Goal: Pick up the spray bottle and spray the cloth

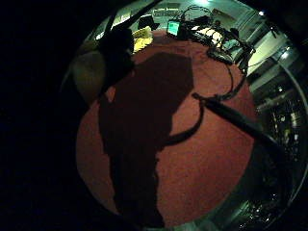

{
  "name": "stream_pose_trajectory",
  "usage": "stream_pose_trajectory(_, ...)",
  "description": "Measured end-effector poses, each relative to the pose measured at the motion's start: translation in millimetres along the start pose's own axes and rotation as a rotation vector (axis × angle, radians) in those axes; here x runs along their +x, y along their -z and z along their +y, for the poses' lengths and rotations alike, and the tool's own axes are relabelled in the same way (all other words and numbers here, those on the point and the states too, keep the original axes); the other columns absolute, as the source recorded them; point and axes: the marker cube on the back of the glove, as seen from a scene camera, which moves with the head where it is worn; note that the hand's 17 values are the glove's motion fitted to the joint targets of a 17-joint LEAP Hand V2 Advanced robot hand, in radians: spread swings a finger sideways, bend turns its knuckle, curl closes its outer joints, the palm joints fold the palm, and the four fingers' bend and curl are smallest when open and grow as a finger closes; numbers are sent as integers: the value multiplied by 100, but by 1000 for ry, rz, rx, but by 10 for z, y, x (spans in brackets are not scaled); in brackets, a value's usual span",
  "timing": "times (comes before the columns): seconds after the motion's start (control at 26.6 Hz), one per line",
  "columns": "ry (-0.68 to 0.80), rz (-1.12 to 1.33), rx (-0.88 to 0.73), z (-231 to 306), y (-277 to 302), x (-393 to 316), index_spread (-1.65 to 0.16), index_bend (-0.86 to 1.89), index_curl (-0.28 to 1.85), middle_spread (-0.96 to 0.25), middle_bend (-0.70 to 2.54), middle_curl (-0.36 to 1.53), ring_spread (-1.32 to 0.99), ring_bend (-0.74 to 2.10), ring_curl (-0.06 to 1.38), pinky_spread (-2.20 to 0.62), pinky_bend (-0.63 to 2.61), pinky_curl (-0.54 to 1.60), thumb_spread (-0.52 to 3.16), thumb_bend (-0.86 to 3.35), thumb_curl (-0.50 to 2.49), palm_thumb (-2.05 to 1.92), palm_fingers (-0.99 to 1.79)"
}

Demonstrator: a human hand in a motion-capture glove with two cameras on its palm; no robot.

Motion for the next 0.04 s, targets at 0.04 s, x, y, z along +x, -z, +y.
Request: stream_pose_trajectory(0.04, 1, 0, 1, -1, 0, -2, -33, 15, 29, -4, 27, 42, -1, 35, 33, 23, 17, 32, 107, -2, 45, 81, 76)
